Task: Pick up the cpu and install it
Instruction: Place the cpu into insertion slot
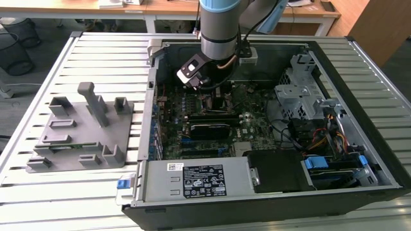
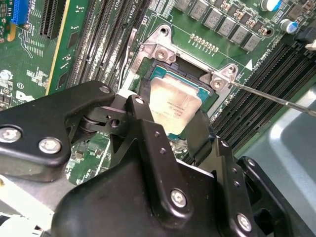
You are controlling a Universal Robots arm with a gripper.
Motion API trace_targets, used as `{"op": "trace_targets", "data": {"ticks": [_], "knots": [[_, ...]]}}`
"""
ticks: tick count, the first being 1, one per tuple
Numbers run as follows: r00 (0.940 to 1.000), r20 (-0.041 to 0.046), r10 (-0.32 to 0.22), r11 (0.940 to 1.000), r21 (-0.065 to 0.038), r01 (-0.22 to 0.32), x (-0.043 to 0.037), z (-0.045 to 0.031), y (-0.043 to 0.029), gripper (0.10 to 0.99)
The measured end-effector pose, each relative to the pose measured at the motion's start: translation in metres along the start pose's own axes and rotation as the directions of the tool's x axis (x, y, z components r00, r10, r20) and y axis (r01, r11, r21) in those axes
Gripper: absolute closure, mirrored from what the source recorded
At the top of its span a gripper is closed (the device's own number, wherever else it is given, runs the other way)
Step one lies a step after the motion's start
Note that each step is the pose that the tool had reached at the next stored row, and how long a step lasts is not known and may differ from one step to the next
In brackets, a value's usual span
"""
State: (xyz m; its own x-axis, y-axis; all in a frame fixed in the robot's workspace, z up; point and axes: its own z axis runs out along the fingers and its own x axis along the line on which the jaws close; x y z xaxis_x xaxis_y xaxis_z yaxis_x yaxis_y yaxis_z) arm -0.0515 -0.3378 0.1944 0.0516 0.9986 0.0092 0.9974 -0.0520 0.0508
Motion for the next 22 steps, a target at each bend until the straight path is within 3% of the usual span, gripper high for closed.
{"op": "trace_targets", "data": {"ticks": [12, 13, 22], "knots": [[1.0, -0.0012, 0.0, 1.0, -0.001, 0.0, 0.0002, 0.0012, 0.0001, 0.549], [1.0, -0.0005, 0.0, 1.0, 0.0, 0.0, 0.0001, 0.0007, 0.0, 0.486], [1.0, -0.0003, 0.0, 1.0, 0.0, 0.0, 0.0001, -0.0072, 0.0004, 0.486]]}}
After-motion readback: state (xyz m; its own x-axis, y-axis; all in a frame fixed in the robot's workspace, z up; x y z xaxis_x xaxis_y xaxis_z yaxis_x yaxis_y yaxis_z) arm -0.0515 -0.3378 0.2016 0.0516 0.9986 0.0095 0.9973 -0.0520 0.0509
